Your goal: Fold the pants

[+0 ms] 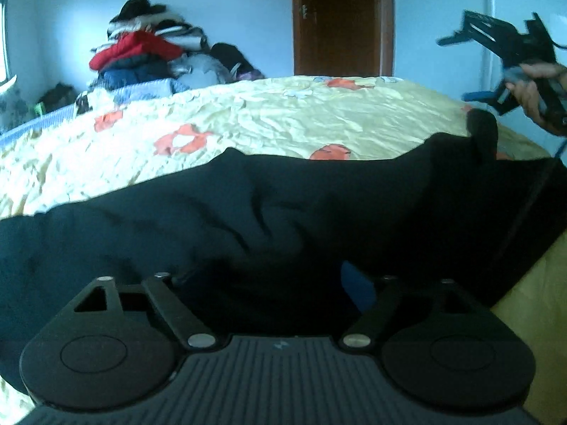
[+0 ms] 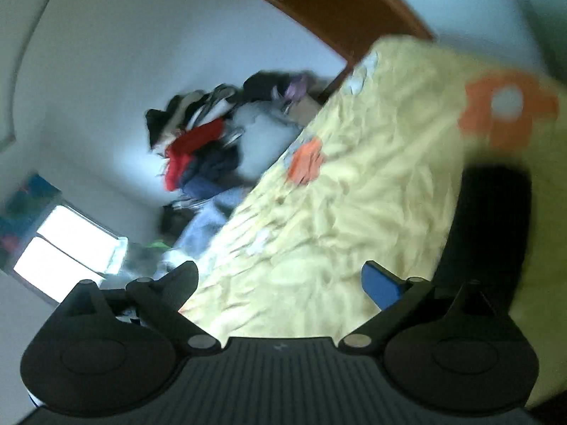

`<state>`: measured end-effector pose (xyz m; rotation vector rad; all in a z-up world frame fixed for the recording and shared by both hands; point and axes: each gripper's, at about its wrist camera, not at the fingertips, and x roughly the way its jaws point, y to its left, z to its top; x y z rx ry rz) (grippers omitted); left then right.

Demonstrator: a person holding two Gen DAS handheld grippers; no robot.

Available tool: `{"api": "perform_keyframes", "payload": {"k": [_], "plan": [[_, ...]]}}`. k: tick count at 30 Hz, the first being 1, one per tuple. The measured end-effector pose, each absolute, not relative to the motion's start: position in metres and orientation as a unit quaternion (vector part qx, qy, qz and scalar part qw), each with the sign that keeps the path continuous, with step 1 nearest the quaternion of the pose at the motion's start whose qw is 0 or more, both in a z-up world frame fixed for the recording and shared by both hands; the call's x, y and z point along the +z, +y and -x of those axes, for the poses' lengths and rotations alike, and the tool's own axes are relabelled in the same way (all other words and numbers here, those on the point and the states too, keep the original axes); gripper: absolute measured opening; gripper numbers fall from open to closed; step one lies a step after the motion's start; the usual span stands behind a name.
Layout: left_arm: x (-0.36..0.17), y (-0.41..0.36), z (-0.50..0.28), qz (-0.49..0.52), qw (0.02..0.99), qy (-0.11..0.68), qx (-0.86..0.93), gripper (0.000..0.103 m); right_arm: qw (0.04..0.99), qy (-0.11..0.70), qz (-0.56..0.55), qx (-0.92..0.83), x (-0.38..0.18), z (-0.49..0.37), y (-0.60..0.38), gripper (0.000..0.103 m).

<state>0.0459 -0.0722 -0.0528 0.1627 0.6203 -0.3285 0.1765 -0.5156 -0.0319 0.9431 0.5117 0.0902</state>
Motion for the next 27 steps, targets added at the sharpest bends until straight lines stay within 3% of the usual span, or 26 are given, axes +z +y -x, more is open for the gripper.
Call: {"api": "perform_keyframes", "payload": {"k": [6, 10, 14, 18, 27], "plan": [[-0.053, -0.072, -0.048, -0.074, 0.933, 0.309, -0.169, 0.093, 0.868, 0.160, -0.470, -0.004, -0.032, -0.106, -0.545, 0.099], [-0.054, -0.073, -0.050, -0.073, 0.932, 0.311, -0.171, 0.095, 0.868, 0.208, -0.450, -0.027, -0.043, -0.097, -0.560, 0.100], [-0.054, -0.073, -0.051, -0.074, 0.932, 0.312, -0.169, 0.096, 0.854, 0.188, -0.484, -0.039, -0.063, -0.102, -0.569, 0.100], [-0.054, -0.073, -0.051, -0.074, 0.932, 0.312, -0.168, 0.098, 0.829, 0.218, -0.513, -0.043, -0.088, -0.126, -0.572, 0.100], [-0.055, -0.073, -0.052, -0.073, 0.932, 0.315, -0.164, 0.100, 0.854, 0.184, -0.487, 0.019, -0.062, -0.139, -0.562, 0.100]]}}
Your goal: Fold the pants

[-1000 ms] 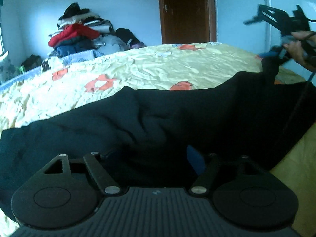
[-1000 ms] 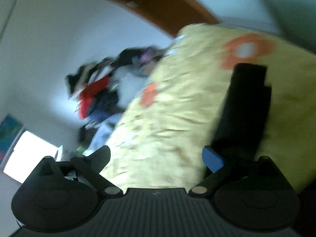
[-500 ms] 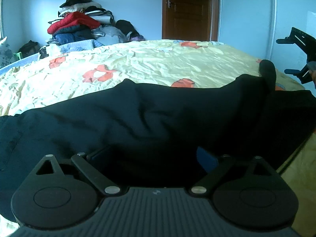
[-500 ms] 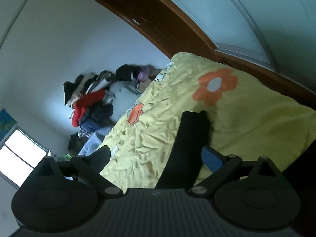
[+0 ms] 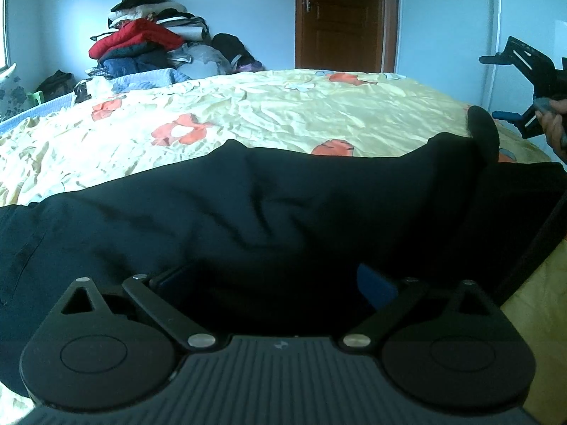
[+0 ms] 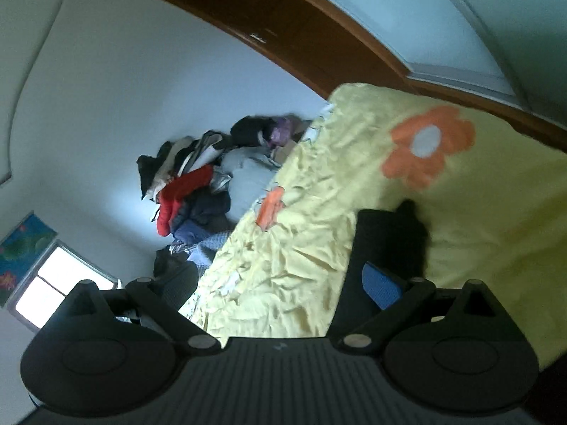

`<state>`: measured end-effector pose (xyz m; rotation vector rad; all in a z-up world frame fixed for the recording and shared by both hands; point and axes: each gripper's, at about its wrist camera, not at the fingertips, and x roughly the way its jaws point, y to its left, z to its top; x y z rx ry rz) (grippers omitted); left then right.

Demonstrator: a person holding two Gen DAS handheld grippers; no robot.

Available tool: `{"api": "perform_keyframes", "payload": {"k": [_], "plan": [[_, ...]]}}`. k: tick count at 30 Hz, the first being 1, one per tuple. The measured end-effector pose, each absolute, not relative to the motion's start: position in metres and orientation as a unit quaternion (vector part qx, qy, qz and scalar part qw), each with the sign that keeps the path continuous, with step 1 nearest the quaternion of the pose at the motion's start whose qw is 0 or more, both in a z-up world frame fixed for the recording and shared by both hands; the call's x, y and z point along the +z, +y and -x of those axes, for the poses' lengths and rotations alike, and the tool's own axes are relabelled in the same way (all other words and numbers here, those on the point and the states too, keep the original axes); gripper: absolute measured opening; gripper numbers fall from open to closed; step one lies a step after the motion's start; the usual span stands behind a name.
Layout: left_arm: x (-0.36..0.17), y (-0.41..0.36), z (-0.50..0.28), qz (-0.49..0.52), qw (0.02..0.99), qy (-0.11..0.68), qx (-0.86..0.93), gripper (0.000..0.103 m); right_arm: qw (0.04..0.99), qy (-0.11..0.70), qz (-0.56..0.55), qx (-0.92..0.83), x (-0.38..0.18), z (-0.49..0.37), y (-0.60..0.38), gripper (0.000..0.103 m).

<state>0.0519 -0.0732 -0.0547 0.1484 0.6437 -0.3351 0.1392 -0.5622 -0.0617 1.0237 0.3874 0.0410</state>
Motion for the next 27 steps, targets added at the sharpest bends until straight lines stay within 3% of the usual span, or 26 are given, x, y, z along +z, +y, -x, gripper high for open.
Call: {"api": "perform_keyframes", "payload": {"k": [9, 16, 27], "plan": [[-0.055, -0.073, -0.052, -0.072, 0.932, 0.315, -0.164, 0.101, 0.841, 0.213, -0.495, -0.041, -0.085, -0.136, -0.575, 0.101], [-0.055, -0.073, -0.052, -0.072, 0.932, 0.315, -0.164, 0.101, 0.840, 0.184, -0.509, 0.045, -0.069, -0.138, -0.566, 0.101], [-0.055, -0.073, -0.052, -0.072, 0.932, 0.315, -0.165, 0.102, 0.833, 0.233, -0.500, 0.037, -0.090, -0.160, -0.559, 0.099]]}}
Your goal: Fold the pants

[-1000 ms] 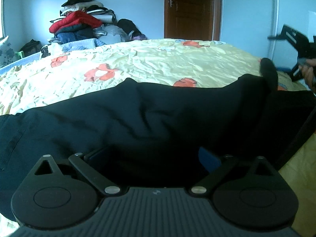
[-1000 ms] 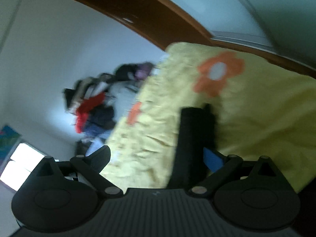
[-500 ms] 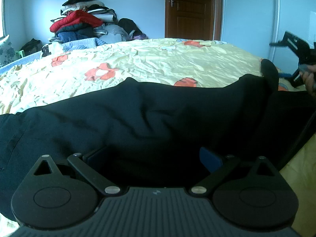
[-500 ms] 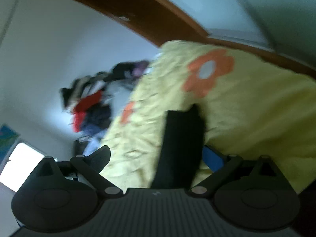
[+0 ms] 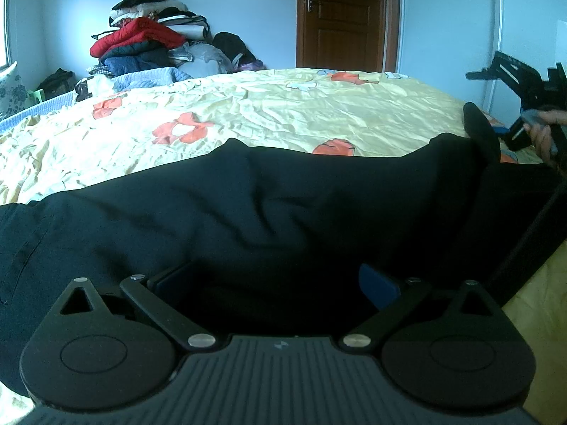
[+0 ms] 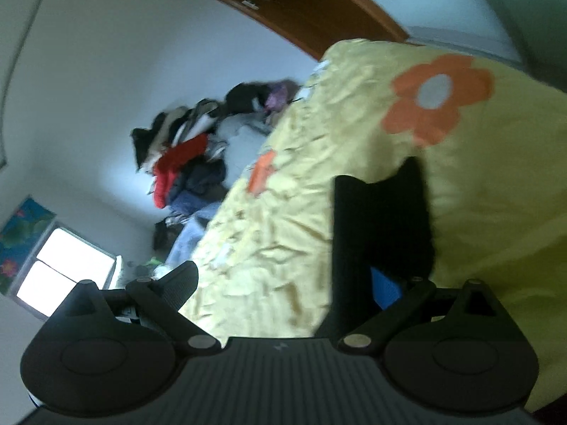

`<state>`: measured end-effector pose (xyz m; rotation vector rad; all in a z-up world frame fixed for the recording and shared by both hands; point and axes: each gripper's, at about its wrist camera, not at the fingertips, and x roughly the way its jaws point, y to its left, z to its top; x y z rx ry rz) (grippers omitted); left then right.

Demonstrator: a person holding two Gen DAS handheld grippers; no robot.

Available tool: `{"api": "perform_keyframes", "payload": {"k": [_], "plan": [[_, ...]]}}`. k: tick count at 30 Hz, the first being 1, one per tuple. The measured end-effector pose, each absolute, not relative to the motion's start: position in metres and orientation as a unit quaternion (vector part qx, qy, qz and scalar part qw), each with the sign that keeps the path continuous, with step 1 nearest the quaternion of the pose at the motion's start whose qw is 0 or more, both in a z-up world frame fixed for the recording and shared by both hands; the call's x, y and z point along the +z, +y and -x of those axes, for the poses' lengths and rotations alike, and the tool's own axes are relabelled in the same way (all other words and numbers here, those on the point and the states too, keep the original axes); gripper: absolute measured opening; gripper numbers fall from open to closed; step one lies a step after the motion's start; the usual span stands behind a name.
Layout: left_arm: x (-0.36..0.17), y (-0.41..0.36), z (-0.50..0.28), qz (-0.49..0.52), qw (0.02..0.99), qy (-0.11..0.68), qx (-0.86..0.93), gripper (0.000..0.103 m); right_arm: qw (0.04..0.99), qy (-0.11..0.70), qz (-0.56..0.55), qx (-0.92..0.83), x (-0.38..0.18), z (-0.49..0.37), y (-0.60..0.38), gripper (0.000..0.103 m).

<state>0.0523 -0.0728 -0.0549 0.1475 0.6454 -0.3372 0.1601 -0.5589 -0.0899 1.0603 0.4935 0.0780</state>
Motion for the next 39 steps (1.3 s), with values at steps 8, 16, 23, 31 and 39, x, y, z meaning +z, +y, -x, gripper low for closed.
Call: {"api": "perform_keyframes", "payload": {"k": [8, 16, 23, 31, 39], "plan": [[-0.056, -0.072, -0.053, -0.071, 0.931, 0.317, -0.165, 0.103, 0.795, 0.205, -0.552, 0.143, -0.102, -0.140, -0.549, 0.081], [-0.056, -0.071, -0.054, -0.067, 0.931, 0.318, -0.167, 0.103, 0.834, 0.199, -0.514, 0.009, -0.100, -0.126, -0.546, 0.004], [-0.055, -0.070, -0.054, -0.062, 0.930, 0.320, -0.172, 0.102, 0.885, 0.102, -0.453, -0.028, -0.024, -0.024, -0.544, 0.004], [-0.047, -0.065, -0.056, -0.044, 0.923, 0.335, -0.182, 0.097, 0.874, 0.173, -0.425, -0.158, -0.058, 0.088, -0.557, 0.004], [-0.009, -0.053, -0.086, 0.026, 0.930, 0.332, -0.152, 0.097, 0.876, 0.155, -0.439, -0.129, -0.046, 0.082, -0.565, 0.004]]}}
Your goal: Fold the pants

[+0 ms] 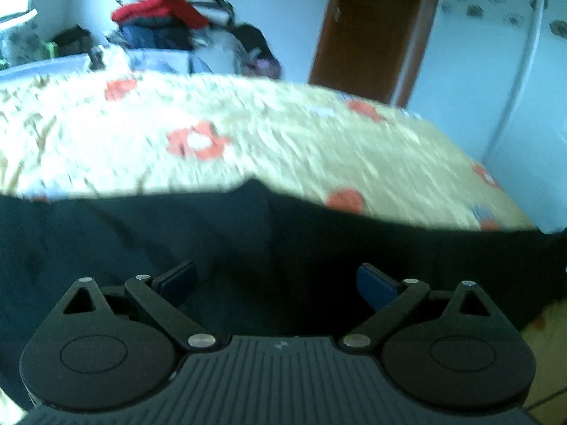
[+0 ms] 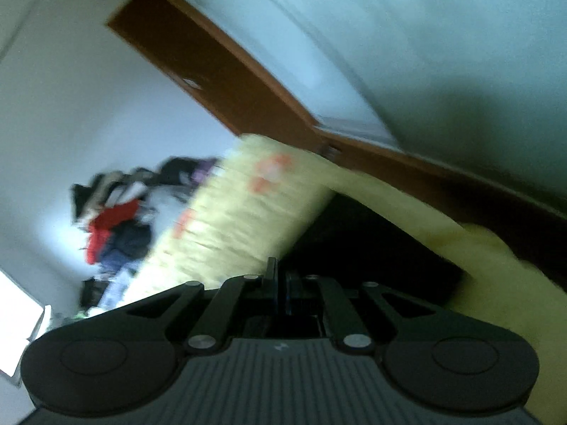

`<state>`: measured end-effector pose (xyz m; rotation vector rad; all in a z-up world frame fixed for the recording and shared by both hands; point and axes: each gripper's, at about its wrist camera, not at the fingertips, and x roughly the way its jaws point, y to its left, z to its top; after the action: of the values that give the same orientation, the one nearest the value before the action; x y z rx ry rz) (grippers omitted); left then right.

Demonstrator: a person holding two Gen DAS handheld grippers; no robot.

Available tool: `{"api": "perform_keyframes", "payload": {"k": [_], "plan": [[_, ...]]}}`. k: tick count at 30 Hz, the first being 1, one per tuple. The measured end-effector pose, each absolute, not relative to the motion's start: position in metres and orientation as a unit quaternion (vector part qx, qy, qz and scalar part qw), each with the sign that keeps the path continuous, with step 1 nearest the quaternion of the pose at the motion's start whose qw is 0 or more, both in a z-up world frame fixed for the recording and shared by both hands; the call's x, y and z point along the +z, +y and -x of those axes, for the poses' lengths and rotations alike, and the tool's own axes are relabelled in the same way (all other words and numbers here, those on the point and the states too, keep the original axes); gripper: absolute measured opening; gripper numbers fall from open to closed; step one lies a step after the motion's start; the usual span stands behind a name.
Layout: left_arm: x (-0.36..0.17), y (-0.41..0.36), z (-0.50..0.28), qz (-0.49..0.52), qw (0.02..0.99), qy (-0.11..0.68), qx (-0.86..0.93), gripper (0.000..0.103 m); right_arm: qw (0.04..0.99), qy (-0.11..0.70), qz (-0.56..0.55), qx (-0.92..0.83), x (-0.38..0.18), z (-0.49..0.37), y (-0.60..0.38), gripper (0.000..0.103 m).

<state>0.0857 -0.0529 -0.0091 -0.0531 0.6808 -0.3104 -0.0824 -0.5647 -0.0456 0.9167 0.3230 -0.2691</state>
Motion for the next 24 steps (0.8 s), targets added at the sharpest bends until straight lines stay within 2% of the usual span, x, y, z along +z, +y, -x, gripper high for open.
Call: {"api": "perform_keyframes", "payload": {"k": [3, 5, 9, 12, 17, 22, 24], "plan": [[0.003, -0.060, -0.094, 0.008, 0.940, 0.312, -0.140, 0.098, 0.906, 0.090, -0.404, -0.093, 0.004, 0.074, -0.552, 0.004], [0.005, -0.064, -0.097, -0.012, 0.942, 0.307, -0.133, 0.098, 0.918, 0.088, -0.372, -0.107, 0.014, 0.081, -0.549, 0.004], [-0.003, -0.069, -0.107, -0.033, 0.937, 0.323, -0.127, 0.098, 0.874, 0.176, -0.415, -0.182, -0.050, 0.103, -0.570, 0.004], [-0.009, -0.074, -0.119, -0.041, 0.926, 0.350, -0.137, 0.097, 0.852, 0.199, -0.441, -0.200, -0.082, 0.125, -0.572, 0.004], [-0.016, -0.103, -0.131, -0.101, 0.914, 0.351, -0.174, 0.098, 0.857, 0.202, -0.427, -0.205, -0.081, 0.130, -0.566, 0.004], [-0.036, -0.136, -0.151, -0.136, 0.885, 0.388, -0.219, 0.100, 0.862, 0.229, -0.389, -0.228, -0.076, 0.118, -0.555, 0.006], [-0.042, -0.140, -0.159, -0.145, 0.896, 0.370, -0.197, 0.103, 0.872, 0.207, -0.320, -0.308, -0.052, 0.120, -0.537, 0.010]]}}
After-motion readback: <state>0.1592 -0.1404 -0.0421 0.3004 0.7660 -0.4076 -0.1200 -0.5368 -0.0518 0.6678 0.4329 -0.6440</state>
